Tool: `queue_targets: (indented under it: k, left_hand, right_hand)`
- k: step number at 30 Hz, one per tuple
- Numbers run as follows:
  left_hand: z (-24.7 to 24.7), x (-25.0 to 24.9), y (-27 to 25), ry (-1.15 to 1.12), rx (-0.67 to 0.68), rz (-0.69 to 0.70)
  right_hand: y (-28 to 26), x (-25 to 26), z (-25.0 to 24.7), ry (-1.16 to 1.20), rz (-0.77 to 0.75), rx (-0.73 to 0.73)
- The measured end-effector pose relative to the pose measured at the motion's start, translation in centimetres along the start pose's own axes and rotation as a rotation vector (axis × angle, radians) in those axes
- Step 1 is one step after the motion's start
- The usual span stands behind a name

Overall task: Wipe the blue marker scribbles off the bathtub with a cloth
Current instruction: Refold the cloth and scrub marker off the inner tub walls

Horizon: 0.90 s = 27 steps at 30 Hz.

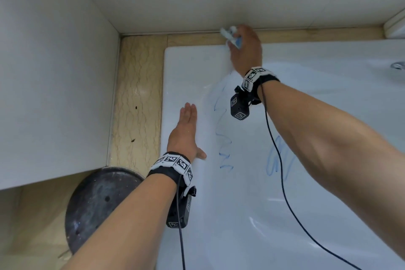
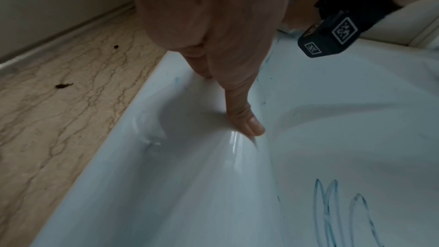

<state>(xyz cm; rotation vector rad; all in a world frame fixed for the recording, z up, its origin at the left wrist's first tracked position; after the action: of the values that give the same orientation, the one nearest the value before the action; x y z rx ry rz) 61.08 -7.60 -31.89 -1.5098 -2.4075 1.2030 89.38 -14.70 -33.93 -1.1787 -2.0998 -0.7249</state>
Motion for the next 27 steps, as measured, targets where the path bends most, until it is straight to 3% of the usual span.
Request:
queue_targets:
  k: [3,7,9,13,15,17,19,23,27]
  left_hand:
    - [0.0,0.1,0.0,0.009,0.006,0.004]
    - [0.0,0.1,0.1,-0.008,0.008,0.005]
    - [0.1,0.1,0.1,-0.006,0.002,0.006]
    - [0.3,0.2,0.4,0.018,-0.003,0.014]
    - [0.2,0.3,0.5,0.017,-0.011,0.016]
    - [0.3,0.4,0.4,0.012,-0.008,0.024]
    - [0.3,0.3,0.3,0.02,-0.008,0.019]
    - [0.2,0.2,0.4,0.015,-0.016,0.02]
    - [0.3,0.0,0.4,0.012,-0.025,0.025]
  right_hand:
    - [-4.0,-0.1,0.2,0.032,-0.021,-0.063]
    - [-14.1,1.3,2.9,0.088,-0.071,0.122]
    - [-17.6,-0.8,3.7,0.087,0.037,0.152]
    - [-14.2,-5.4,1.7,0.133,0.459,-0.087]
    - [-11.7,-5.4,-0.7,0.198,0.529,-0.289]
    - [-10.6,-4.4,-3.0,0.238,0.498,-0.429]
    - [-9.7,-2.3,-4.6,0.254,0.343,-0.447]
    - [-7.9,0.5,-1.4,0.214,0.194,-0.285]
    - [-11.6,4.7,3.9,0.164,0.087,-0.085]
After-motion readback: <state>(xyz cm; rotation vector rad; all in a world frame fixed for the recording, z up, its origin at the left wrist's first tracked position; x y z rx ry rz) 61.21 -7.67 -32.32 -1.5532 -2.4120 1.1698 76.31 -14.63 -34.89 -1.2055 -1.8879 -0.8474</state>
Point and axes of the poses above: each hand's wrist, its own y-axis towards the middle knuckle, its own z-axis out of the palm, x = y × z, the point moved 4 cm from there along y, towards the middle knuckle, and after that the axes turned 5 degrees about x, right-handed, at the moved point
